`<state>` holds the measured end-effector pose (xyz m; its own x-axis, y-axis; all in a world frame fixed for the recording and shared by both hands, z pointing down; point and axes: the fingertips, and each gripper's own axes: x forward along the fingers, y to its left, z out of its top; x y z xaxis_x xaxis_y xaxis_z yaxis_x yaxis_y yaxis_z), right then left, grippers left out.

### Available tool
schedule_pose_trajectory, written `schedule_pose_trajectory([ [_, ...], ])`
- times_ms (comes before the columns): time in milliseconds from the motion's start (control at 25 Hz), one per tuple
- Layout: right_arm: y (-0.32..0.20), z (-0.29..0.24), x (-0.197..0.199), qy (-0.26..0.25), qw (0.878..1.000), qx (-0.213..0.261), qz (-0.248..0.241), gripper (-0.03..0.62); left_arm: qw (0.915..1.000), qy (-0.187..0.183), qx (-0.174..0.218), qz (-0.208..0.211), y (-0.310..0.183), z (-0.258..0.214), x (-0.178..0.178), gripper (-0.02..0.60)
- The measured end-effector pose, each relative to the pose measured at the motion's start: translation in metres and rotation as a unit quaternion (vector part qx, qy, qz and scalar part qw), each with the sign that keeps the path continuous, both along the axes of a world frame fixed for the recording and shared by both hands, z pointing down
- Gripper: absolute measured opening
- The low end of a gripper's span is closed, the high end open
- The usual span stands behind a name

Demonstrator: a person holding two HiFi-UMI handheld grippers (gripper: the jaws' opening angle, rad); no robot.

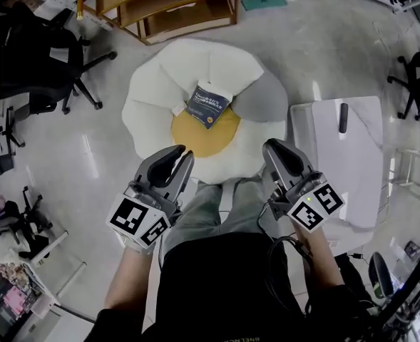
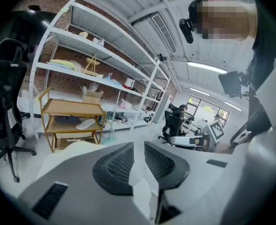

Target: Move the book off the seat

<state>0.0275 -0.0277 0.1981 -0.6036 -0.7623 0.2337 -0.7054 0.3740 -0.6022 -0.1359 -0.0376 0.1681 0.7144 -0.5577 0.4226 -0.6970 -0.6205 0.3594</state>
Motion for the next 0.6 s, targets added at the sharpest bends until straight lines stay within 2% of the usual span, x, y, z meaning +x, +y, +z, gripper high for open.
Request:
schedule_pose_trajectory([
  [280, 0.009, 0.067, -0.008, -0.001, 0.999, -0.038, 0.017, 0.056, 0.9995, -0.014, -0.029, 0.006, -0.008, 0.069, -0.014, 0.077],
  [600, 0.007, 0.150, -0.015, 0.007, 0.996, -0.086, 0.031, 0.128, 0.9982, -0.025, -0.054, 0.012, -0.017, 0.154, -0.031, 0.130],
])
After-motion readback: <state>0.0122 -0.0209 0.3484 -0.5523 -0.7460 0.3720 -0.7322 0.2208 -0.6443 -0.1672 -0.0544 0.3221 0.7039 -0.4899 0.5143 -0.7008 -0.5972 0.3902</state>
